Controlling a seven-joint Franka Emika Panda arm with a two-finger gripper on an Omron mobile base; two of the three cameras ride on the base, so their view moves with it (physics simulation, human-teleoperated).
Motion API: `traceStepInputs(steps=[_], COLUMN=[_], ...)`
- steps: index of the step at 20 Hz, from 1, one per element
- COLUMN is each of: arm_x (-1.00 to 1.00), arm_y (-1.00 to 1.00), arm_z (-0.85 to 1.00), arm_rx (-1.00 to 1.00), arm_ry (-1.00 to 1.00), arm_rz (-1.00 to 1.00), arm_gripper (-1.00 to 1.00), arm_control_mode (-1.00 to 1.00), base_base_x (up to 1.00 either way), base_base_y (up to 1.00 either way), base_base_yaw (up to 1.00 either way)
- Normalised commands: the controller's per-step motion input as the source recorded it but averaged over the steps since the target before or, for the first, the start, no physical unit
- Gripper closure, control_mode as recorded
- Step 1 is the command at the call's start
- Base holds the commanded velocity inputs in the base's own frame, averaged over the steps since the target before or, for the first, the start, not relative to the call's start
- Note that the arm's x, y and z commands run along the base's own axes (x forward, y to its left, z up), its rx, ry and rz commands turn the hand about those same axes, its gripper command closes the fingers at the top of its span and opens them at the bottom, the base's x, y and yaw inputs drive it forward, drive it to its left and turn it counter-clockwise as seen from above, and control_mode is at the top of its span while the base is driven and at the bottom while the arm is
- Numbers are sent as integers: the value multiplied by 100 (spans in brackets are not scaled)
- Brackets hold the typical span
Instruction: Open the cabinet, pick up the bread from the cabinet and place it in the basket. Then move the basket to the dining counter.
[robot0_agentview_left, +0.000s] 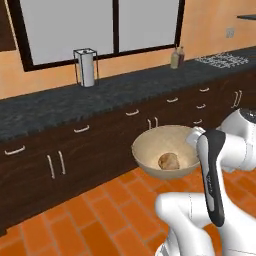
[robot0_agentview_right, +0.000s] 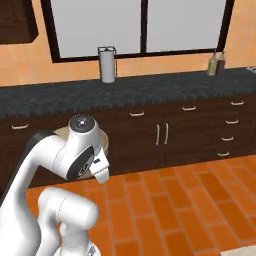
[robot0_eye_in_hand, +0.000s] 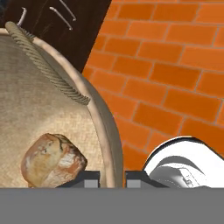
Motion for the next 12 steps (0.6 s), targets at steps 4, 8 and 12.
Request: traceStepInputs(steps=[4, 8, 12], arm_x=[0, 0, 0], arm_y=[0, 0, 0], arm_z=[0, 0, 0], arm_rx=[0, 0, 0], arm_ry=[0, 0, 0], arm_rz=[0, 0, 0], arm_gripper=[100, 100, 100], arm_control_mode=[100, 100, 100], base_base_x=[40, 33, 0], base_base_y=[-79, -61, 0], base_base_yaw=[-68, -69, -72])
